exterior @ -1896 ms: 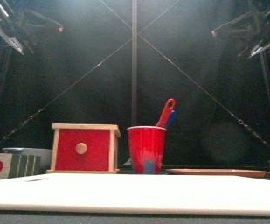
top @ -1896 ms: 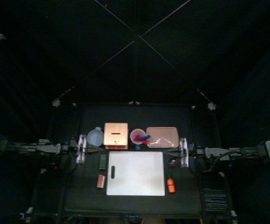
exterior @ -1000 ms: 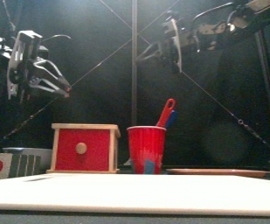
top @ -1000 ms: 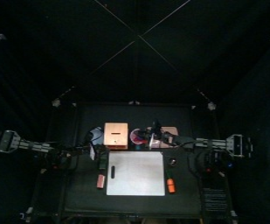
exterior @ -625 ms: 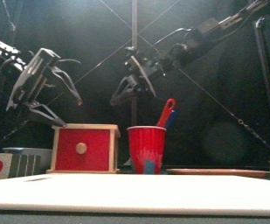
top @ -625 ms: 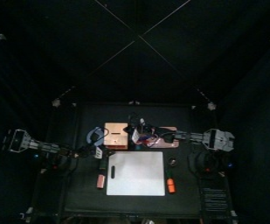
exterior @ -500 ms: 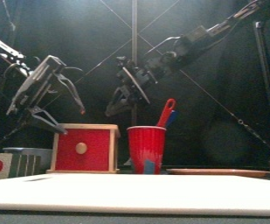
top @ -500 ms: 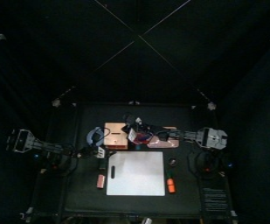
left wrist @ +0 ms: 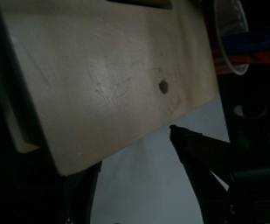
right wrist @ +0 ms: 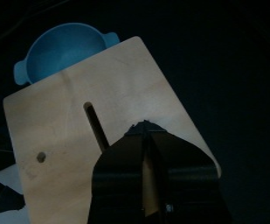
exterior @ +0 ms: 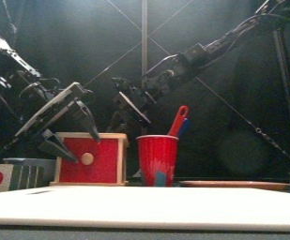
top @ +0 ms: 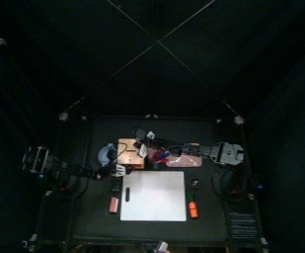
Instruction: Open drawer
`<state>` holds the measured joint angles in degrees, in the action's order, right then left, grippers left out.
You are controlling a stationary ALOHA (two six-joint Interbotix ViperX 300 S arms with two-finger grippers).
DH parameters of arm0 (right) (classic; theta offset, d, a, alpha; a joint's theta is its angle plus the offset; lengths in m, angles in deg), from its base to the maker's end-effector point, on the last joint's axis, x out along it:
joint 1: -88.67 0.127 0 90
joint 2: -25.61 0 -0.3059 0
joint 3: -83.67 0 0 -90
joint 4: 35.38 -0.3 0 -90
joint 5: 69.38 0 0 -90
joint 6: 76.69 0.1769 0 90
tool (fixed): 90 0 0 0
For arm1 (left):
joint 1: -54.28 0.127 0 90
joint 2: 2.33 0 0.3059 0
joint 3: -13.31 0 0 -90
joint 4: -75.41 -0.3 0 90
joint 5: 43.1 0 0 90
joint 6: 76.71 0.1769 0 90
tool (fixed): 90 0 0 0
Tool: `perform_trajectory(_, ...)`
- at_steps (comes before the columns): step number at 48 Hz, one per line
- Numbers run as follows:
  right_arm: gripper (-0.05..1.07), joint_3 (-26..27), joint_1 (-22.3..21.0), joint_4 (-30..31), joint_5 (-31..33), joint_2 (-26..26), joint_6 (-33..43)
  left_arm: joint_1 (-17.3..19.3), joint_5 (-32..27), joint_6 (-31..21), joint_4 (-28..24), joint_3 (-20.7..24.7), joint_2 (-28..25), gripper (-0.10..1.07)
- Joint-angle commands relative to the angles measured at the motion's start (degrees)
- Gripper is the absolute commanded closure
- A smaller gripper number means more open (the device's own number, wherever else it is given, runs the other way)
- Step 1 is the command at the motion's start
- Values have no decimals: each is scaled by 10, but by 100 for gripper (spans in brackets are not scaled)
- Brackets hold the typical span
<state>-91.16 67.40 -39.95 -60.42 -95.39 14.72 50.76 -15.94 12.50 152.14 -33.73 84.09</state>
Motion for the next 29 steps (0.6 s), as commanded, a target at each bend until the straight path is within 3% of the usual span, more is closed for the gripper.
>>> perform_trajectory(1, 97, 14, -6, -2, 1, 15, 0, 1, 4, 2, 8, 21, -14, 5)
perform_trajectory(11, 97, 12, -6, -1, 9, 15, 0, 1, 5, 1, 25, 27, -40, 11)
perform_trajectory(29, 97, 11, -5, -2, 9, 14, 0, -1, 16, 2, 40, 28, -41, 30)
